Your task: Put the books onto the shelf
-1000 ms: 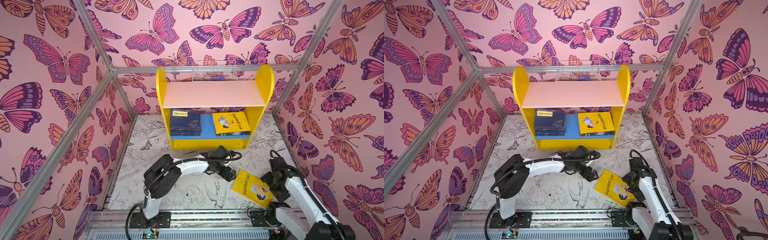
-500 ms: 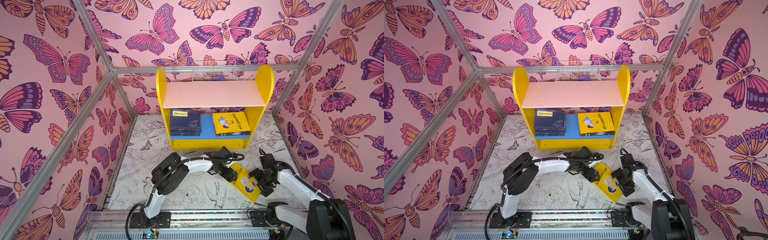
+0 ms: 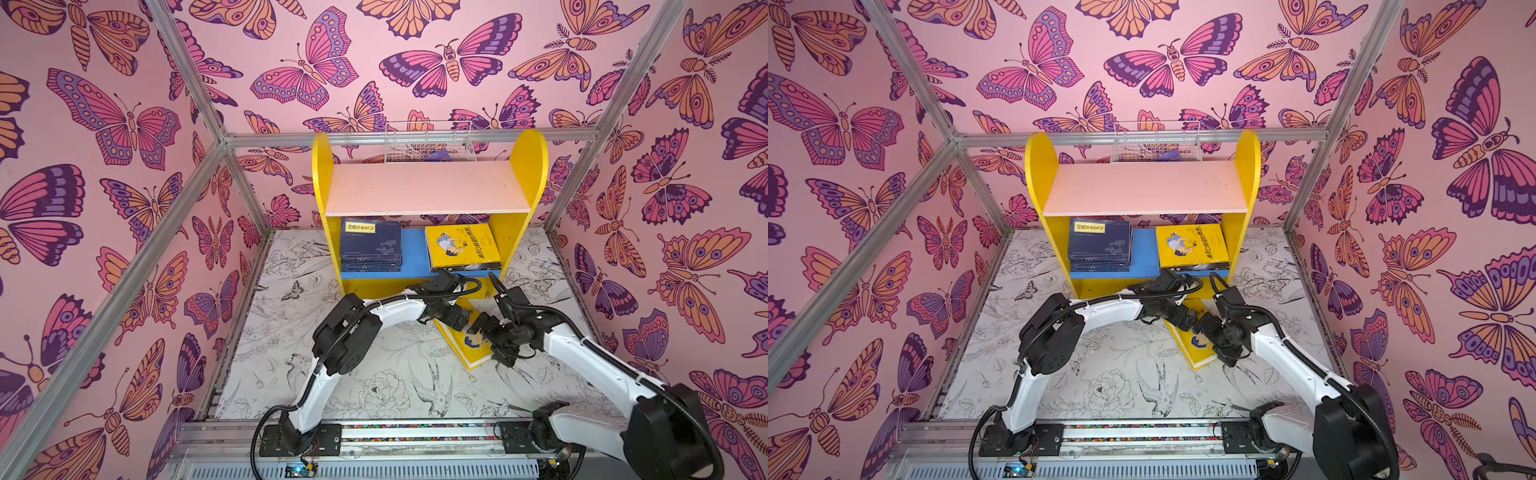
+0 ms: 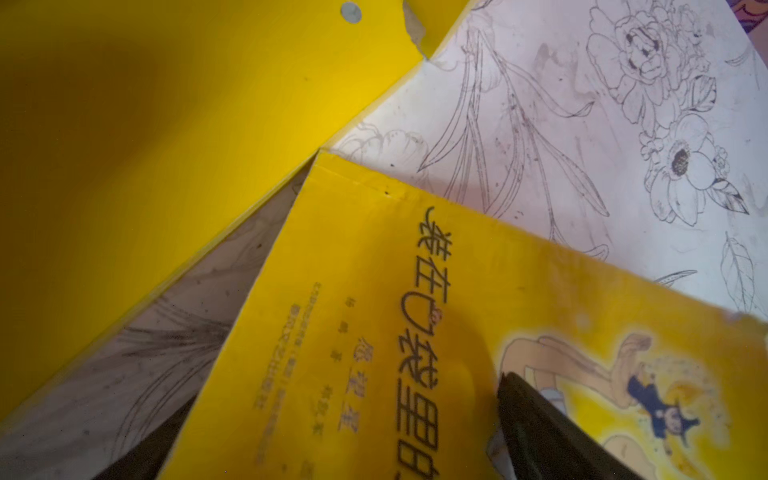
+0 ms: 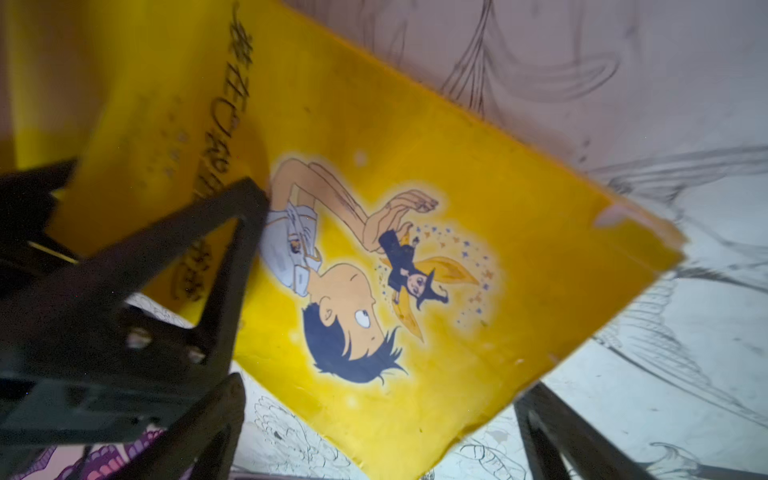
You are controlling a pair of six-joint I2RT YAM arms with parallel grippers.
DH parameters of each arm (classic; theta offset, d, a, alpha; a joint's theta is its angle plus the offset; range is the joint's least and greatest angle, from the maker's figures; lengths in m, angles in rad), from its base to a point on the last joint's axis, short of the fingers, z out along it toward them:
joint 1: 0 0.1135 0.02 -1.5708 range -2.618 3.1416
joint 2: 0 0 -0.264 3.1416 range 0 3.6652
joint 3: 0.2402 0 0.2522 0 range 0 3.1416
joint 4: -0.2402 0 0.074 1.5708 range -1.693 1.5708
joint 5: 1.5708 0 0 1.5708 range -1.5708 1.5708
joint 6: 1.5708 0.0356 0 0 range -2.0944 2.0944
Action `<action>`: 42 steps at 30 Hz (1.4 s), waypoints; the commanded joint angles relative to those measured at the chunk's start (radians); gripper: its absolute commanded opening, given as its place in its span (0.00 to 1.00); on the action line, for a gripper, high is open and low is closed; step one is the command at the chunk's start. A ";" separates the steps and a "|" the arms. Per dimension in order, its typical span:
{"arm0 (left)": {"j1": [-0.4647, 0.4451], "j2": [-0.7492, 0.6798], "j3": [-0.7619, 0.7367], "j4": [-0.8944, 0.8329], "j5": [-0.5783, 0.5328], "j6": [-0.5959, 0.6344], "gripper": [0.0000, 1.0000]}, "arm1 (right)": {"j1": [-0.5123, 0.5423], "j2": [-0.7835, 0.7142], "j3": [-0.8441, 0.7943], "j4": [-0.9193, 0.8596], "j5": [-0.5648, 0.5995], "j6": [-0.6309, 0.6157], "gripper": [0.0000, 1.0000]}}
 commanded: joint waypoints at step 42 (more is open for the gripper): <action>0.005 -0.245 -0.473 0.114 0.072 -0.196 0.93 | -0.048 0.181 0.091 -0.045 -0.116 -0.530 0.93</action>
